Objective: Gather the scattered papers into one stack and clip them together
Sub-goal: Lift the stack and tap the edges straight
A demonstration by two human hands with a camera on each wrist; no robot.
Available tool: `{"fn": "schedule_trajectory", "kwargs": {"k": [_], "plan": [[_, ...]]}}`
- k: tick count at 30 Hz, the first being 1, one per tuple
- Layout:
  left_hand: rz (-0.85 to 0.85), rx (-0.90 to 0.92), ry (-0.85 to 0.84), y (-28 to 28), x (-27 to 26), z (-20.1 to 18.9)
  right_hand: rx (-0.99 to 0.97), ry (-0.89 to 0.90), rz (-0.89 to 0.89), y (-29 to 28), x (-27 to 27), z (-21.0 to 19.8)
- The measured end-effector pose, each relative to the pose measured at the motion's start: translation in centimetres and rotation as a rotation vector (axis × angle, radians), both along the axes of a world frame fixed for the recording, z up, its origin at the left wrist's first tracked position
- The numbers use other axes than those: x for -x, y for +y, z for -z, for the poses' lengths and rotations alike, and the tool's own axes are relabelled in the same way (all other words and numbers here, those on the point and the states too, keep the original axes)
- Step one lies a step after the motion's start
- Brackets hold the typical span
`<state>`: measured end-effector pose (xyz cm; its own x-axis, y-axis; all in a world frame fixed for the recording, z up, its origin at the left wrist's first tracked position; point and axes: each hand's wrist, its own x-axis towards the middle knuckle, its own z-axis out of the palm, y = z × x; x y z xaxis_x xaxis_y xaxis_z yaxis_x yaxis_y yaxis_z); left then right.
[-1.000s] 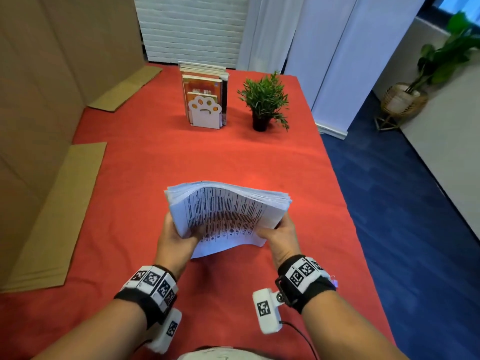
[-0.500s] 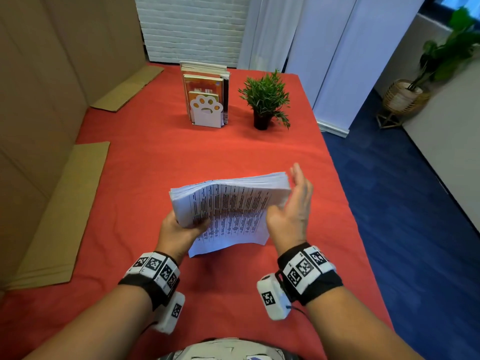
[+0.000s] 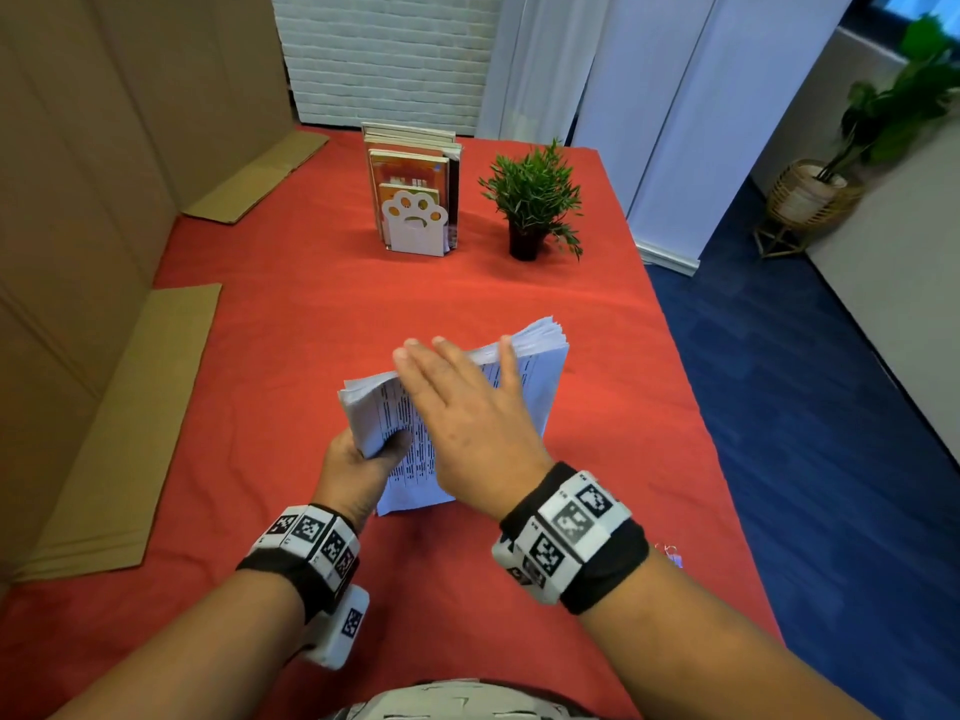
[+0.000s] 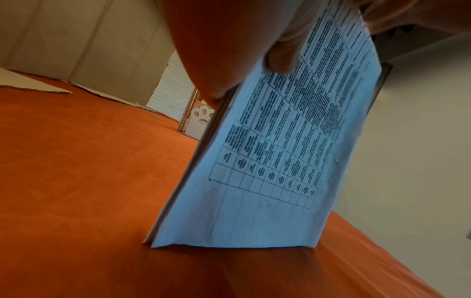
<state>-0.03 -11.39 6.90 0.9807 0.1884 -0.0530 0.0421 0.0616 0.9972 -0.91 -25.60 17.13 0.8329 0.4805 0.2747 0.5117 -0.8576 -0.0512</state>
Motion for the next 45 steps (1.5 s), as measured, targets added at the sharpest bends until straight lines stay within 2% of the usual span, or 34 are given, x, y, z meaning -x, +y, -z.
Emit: {"fn": "schedule_trajectory", "kwargs": {"k": [4, 5, 8, 9, 10, 12, 16, 24, 27, 30, 33, 40, 43, 45], "plan": [[-0.054, 0.012, 0.021, -0.1, -0.1, 0.0, -0.126, -0.102, 0.277, -5.2, -3.2, 0.6], [-0.061, 0.011, 0.014, -0.3, -0.2, -0.2, -0.277, -0.054, 0.315, -6.7, -4.0, 1.0], [-0.093, 0.036, 0.001, -0.9, -0.4, -0.5, -1.035, 0.314, 0.235, -9.0, -4.4, 2.2], [-0.098, 0.045, -0.005, -1.2, -0.6, -0.5, -1.212, 0.381, 0.221, -8.8, -4.0, 2.6], [-0.097, 0.047, -0.013, -1.4, -0.7, -0.5, -1.314, 0.395, 0.213, -8.5, -3.5, 2.9], [-0.095, 0.038, -0.021, -1.7, -0.7, -0.4, -1.392, 0.379, 0.224, -7.7, -2.6, 3.7], [-0.067, 0.009, -0.016, -1.1, -0.3, 0.4, -1.414, 0.365, 0.226, -6.8, -0.6, 4.8], [0.041, 0.031, 0.026, -0.4, 0.4, 0.9, -1.546, 0.587, 0.482, -6.2, -0.2, 8.0], [0.054, 0.024, 0.048, -0.3, 0.3, 0.8, -1.584, 0.676, 0.508, -6.5, -0.5, 8.3], [0.070, 0.001, 0.078, -0.1, 0.5, 1.0, -1.478, 0.776, 0.494, -6.7, -0.5, 8.5], [0.049, -0.047, 0.109, -0.1, 0.7, 1.5, -1.356, 0.799, 0.462, -6.8, 0.1, 8.8], [0.002, -0.256, 0.053, -2.1, 1.0, 0.2, -1.085, 0.691, 0.555, -7.1, -0.1, 9.5], [0.046, -0.306, 0.178, -2.3, 1.1, 1.9, -1.034, 0.680, 0.514, -8.1, 0.8, 9.3], [0.082, -0.393, 0.303, -2.6, 1.3, 3.3, -0.883, 0.667, 0.538, -9.3, 1.3, 9.9]]}}
